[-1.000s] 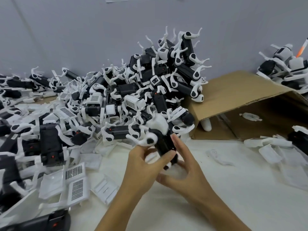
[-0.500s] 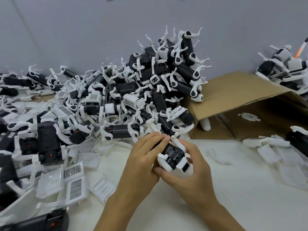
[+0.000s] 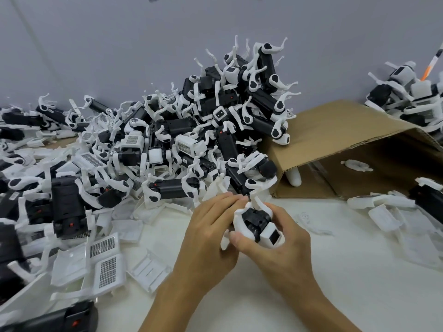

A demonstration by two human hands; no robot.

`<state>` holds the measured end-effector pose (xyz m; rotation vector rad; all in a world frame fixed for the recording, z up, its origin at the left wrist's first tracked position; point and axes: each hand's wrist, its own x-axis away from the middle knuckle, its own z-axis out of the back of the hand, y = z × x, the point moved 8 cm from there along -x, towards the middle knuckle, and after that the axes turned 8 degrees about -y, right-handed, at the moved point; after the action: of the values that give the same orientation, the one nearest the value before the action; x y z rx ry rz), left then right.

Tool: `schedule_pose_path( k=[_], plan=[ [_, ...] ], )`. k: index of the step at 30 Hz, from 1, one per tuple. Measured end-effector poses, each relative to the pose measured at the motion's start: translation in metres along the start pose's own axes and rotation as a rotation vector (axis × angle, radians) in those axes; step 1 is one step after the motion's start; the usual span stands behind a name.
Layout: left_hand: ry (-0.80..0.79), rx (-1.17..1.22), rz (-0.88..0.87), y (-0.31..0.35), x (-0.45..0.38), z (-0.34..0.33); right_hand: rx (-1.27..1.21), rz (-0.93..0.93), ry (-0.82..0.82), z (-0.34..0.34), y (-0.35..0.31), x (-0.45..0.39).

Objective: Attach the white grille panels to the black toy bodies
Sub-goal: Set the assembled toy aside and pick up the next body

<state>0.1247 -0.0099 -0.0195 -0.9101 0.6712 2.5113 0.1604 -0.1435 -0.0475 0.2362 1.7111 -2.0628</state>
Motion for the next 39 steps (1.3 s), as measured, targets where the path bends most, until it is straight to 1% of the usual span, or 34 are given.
schedule_pose_path(
  k=[4, 6, 7, 8, 9, 11, 13, 14, 17, 18, 19, 22, 24, 27, 32, 39],
  plan=[
    [0.093, -0.102, 0.011, 0.004, -0.001, -0.001, -0.175, -0.127, 0.043, 0.001, 0.01, -0.002],
    [0.202, -0.045, 0.021, -0.001, 0.002, 0.004, -0.221, -0.152, 0.048, 0.0, 0.013, -0.003],
    [0.251, 0.042, 0.027, -0.005, 0.005, 0.006, -0.248, -0.149, 0.055, 0.0, 0.014, -0.004],
    [0.297, 0.156, 0.057, -0.009, 0.007, 0.009, -0.273, -0.143, 0.063, 0.0, 0.016, -0.004],
    [0.351, 0.276, 0.125, -0.015, 0.01, 0.013, -0.282, -0.134, 0.073, 0.001, 0.018, -0.004],
    [0.455, 0.482, 0.308, -0.029, 0.016, 0.02, -0.278, -0.123, 0.103, 0.002, 0.019, -0.005],
    [0.497, 0.686, 0.454, -0.04, 0.019, 0.021, -0.288, -0.143, 0.13, 0.003, 0.019, -0.005],
    [0.499, 0.833, 0.534, -0.048, 0.019, 0.017, -0.285, -0.161, 0.128, 0.003, 0.02, -0.005],
    [0.408, 1.486, 0.76, -0.055, 0.015, -0.012, -0.23, -0.146, 0.054, -0.001, 0.018, -0.004],
    [0.382, 1.629, 0.802, -0.052, 0.015, -0.018, -0.204, -0.106, 0.013, -0.003, 0.015, -0.003],
    [0.365, 1.699, 0.828, -0.05, 0.015, -0.022, -0.161, -0.044, -0.038, -0.007, 0.009, -0.002],
    [0.278, 1.75, 0.875, -0.041, 0.018, -0.031, 0.001, 0.181, -0.178, -0.021, -0.009, 0.003],
    [0.2, 1.792, 0.891, -0.03, 0.018, -0.039, 0.031, 0.241, -0.204, -0.026, -0.012, 0.004],
    [0.15, 1.817, 0.9, -0.021, 0.018, -0.047, 0.02, 0.254, -0.169, -0.023, -0.012, 0.003],
    [0.172, 1.829, 0.894, -0.022, 0.019, -0.05, 0.021, 0.263, -0.173, -0.026, -0.014, 0.004],
    [0.185, 1.8, 0.92, -0.027, 0.023, -0.053, -0.007, 0.219, -0.179, -0.027, -0.014, 0.004]
  ],
)
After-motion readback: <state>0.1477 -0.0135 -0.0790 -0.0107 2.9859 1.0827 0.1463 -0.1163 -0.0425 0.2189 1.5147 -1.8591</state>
